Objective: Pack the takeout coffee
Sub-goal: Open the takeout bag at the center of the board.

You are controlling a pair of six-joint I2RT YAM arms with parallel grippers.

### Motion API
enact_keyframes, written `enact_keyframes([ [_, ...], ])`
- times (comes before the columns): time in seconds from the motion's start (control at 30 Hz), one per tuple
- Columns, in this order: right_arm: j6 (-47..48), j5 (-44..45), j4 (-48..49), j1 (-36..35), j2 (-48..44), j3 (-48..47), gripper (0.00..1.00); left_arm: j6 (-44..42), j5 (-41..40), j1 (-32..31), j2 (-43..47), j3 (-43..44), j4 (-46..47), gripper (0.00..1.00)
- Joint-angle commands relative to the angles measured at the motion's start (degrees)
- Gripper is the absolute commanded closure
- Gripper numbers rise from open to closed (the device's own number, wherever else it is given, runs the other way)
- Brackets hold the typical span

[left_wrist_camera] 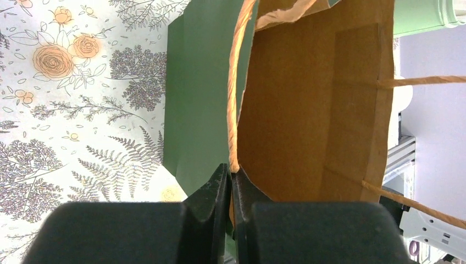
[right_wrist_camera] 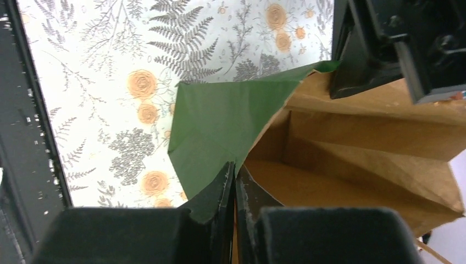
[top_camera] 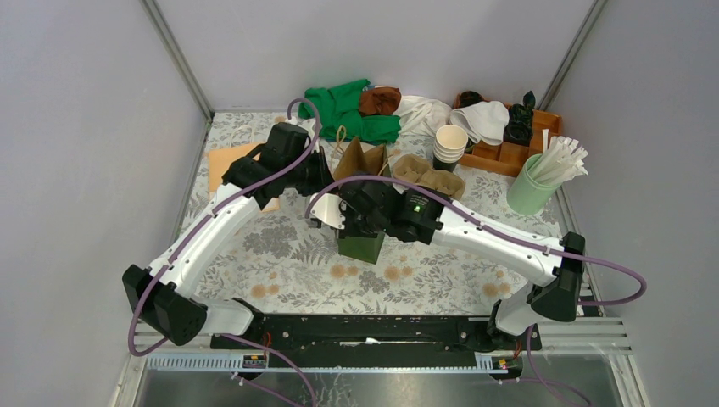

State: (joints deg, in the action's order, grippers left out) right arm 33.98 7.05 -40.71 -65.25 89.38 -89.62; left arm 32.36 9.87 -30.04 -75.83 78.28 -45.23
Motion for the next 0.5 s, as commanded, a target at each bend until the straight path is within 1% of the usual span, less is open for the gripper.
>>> enact_keyframes([
  [0.0, -3.7, -6.2, -3.5, -0.3, -1.9, -2.0, 0.93, -0.9, -1.8, 0.3, -0.4, 1.0, 2.2, 0.93],
  [0.1, -4.6, -8.7, -3.7, -0.3, -2.6, -1.5, 0.95, -1.0, -1.8, 0.2, -0.4, 1.1, 2.3, 0.96],
  [0.27, -6.1, -12.3, -1.4, 0.3, -4.6, 0.5, 1.0, -1.4, -1.5, 0.2, -0.3, 1.3, 2.5, 0.99],
  [0.47, -9.6, -16.4, 0.1, 3.2, -4.8, -0.1, 1.0, -2.8, 0.1, 0.2, -0.1, 0.9, 3.1, 1.0],
])
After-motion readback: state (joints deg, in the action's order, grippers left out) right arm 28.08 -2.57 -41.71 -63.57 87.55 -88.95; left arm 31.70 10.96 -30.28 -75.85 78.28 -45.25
